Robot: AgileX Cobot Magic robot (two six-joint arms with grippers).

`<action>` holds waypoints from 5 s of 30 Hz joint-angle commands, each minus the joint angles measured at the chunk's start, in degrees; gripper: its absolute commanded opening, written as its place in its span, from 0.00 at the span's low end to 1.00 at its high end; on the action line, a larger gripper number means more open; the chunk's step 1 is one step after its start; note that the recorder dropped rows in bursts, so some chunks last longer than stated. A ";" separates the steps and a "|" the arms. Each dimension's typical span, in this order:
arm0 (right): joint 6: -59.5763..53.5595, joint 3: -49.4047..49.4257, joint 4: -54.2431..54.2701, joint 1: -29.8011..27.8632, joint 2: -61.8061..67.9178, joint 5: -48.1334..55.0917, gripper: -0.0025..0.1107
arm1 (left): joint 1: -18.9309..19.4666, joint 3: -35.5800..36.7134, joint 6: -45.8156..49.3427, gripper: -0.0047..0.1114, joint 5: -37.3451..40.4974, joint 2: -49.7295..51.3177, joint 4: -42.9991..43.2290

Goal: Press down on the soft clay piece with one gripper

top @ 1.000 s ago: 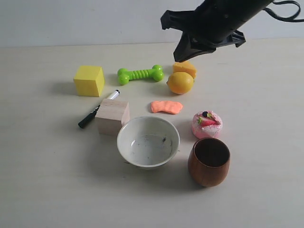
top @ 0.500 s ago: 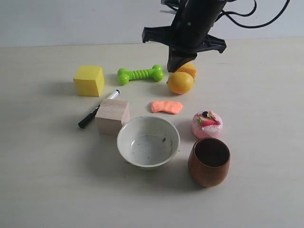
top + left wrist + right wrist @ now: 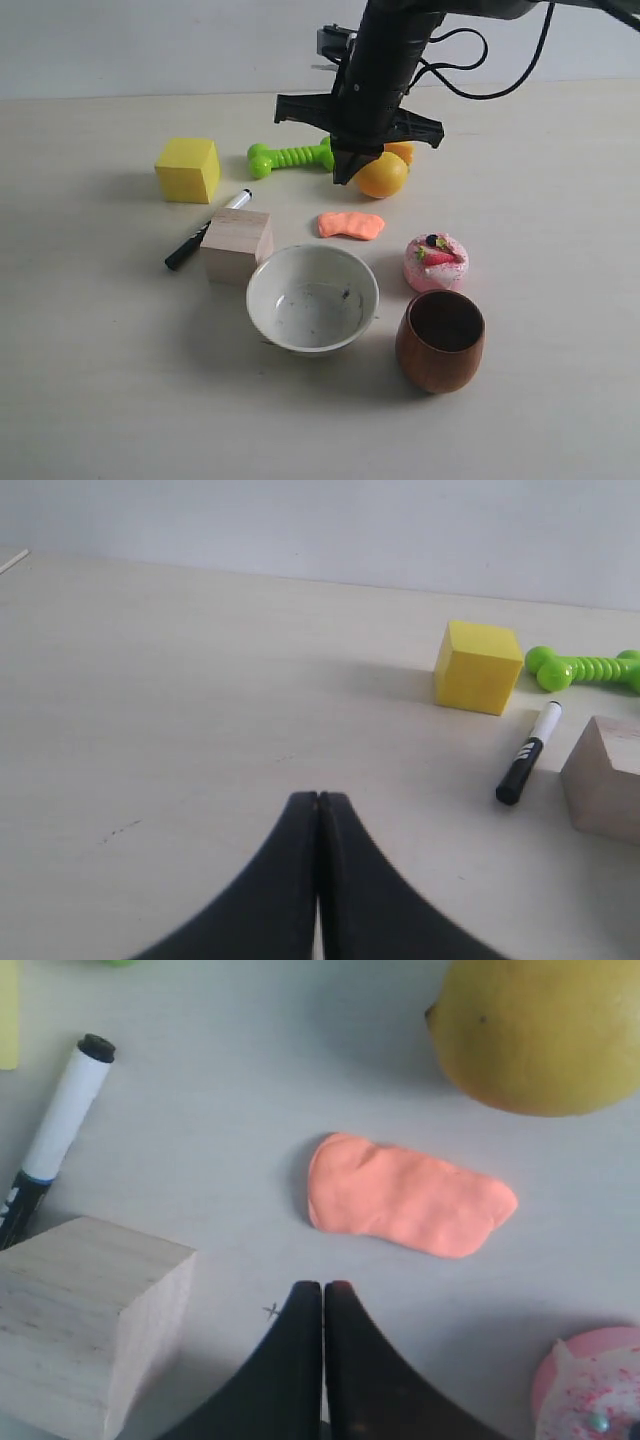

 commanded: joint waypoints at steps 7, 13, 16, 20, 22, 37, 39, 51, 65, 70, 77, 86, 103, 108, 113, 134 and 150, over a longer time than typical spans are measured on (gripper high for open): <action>7.62 -9.17 -5.90 1.34 8.69 7.11 0.05 | -0.43 -0.13 -0.12 0.04 -0.34 -0.32 -0.21; 8.86 -9.17 -9.31 1.34 10.03 7.11 0.05 | -0.43 -0.13 -0.12 0.04 -0.34 -0.32 -0.21; 8.86 -9.05 -9.31 1.34 10.03 7.11 0.05 | -0.43 -0.13 -0.12 0.04 -0.34 -0.32 -0.21; 8.86 -8.93 -11.90 2.42 10.14 7.11 0.05 | -0.43 -0.13 -0.12 0.04 -0.34 -0.32 -0.21; 8.86 -8.93 -12.05 2.62 10.14 7.11 0.05 | -0.43 -0.13 -0.12 0.04 -0.34 -0.32 -0.21; 8.37 -8.93 -12.24 2.62 10.54 6.26 0.05 | -0.43 -0.13 -0.12 0.04 -0.34 -0.32 -0.21; 8.37 -8.93 -11.99 2.62 10.77 6.19 0.05 | -0.43 -0.13 -0.12 0.04 -0.34 -0.32 -0.21; 7.33 -8.93 -7.91 2.62 13.98 4.88 0.05 | -0.43 -0.13 -0.12 0.04 -0.34 -0.32 -0.21; 2.00 -8.93 -8.59 2.62 16.87 4.75 0.05 | -0.43 -0.13 -0.12 0.04 -0.34 -0.32 -0.21; 1.90 -8.93 -8.89 2.62 18.10 4.75 0.05 | -0.43 -0.13 -0.12 0.04 -0.34 -0.32 -0.21; 1.90 -8.93 -8.89 2.62 18.49 4.63 0.05 | -0.43 -0.13 -0.12 0.04 -0.34 -0.32 -0.21; 1.90 -8.93 -8.89 2.62 18.49 4.28 0.05 | -0.43 -0.13 -0.12 0.04 -0.34 -0.32 -0.21; 1.90 -8.93 -7.62 2.62 18.49 0.49 0.30 | -0.43 -0.13 -0.12 0.04 -0.34 -0.32 -0.21; 1.90 -9.04 -7.74 2.62 18.49 0.26 0.35 | -0.43 -0.13 -0.12 0.04 -0.34 -0.32 -0.21; 1.90 -9.04 -7.74 2.62 18.49 -0.26 0.35 | -0.43 -0.13 -0.12 0.04 -0.34 -0.32 -0.21; 1.90 -14.27 -7.98 2.62 16.88 0.89 0.33 | -0.43 -0.13 -0.12 0.04 -0.34 -0.32 -0.21; 0.87 -15.88 -7.98 2.62 16.88 5.77 0.08 | -0.43 -0.13 -0.12 0.04 -0.34 -0.32 -0.21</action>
